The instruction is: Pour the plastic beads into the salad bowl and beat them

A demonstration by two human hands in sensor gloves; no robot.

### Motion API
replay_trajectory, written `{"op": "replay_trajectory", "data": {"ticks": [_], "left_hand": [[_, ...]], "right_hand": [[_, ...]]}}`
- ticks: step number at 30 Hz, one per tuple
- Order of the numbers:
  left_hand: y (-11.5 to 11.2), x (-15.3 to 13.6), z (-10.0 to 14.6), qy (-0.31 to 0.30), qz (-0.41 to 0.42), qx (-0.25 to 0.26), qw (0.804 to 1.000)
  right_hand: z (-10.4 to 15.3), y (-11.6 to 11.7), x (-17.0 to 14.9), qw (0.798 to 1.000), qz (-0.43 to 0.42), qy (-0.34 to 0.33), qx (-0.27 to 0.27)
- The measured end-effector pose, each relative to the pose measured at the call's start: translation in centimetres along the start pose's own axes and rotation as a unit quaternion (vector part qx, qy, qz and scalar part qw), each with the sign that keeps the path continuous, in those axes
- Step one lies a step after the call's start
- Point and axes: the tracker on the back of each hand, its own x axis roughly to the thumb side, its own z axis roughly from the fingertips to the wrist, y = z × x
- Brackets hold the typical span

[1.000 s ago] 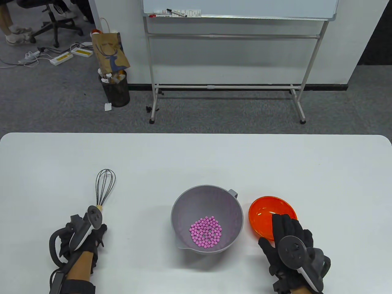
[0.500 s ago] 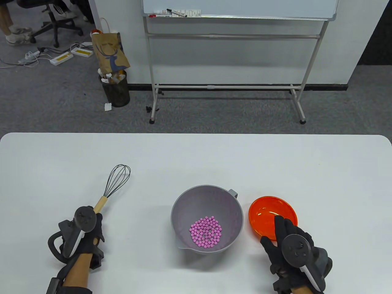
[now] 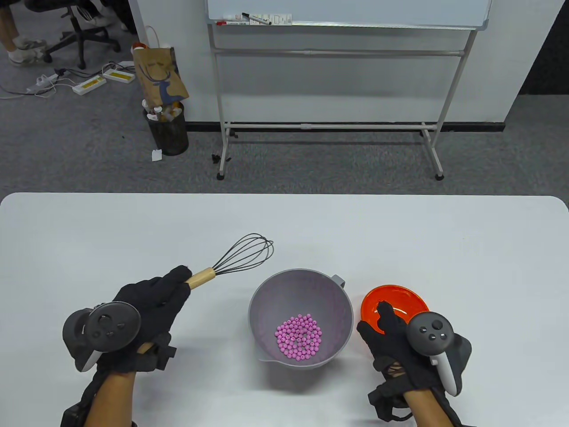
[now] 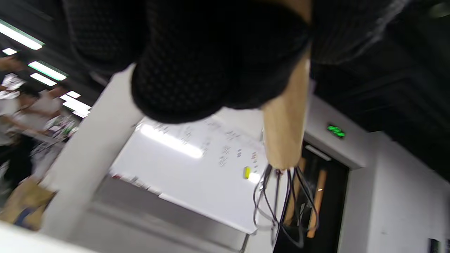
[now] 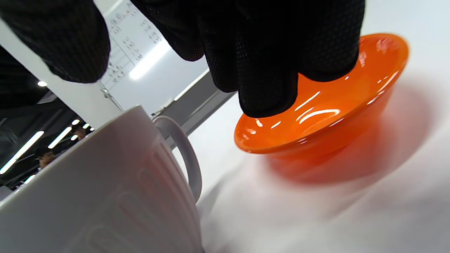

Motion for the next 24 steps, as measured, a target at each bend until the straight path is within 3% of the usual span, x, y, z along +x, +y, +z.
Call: {"op": "replay_trajectory", "data": {"ticks": [4,6,11,13,16,20,24], "left_hand": [[-0.5,4.8,-1.0,-0.045,-0.027,0.019,0.998],[-1.9,6.5,-1.2,-0.061,-0.037,0.015,0.997],[-7.2,8.2,-0.7,-0.095,-0.101,-0.072,0.988],[-8.3,8.3,-0.4,-0.104,-0.141,-0.098,0.98],[-8.6,8.8,-0.1,-0.117,-0.203,-0.125,0.964],[-8.8,10.2,0.2,-0.159,-0.214,-0.17,0.949],[-8.7,11.0,0.1,-0.163,-0.146,-0.225,0.949]], "right_hand": [[-1.3,1.8,1.8,0.998,0.053,0.043,0.017],[-1.8,2.3,2.2,0.995,0.071,0.064,0.018],[-2.7,3.4,2.5,0.993,0.037,0.094,0.055],[-2.8,4.0,2.5,0.993,0.034,0.094,0.056],[-2.7,4.2,3.1,0.994,0.067,0.082,0.028],[-2.6,4.3,3.2,0.994,0.069,0.081,0.012],[-2.5,4.4,3.2,0.994,0.072,0.081,0.006]]}}
